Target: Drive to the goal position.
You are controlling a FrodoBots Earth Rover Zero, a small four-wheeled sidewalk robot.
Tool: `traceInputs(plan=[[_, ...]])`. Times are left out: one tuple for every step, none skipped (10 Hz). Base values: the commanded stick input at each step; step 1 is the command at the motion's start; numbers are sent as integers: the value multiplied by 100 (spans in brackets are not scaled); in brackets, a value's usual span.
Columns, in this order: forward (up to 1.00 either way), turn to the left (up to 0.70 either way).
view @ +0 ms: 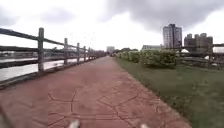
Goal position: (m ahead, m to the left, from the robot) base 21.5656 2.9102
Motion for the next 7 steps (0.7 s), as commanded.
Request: traceInputs(plan=[[70,0],[70,0],[70,0],[70,0],[70,0],[70,0],[70,0]])
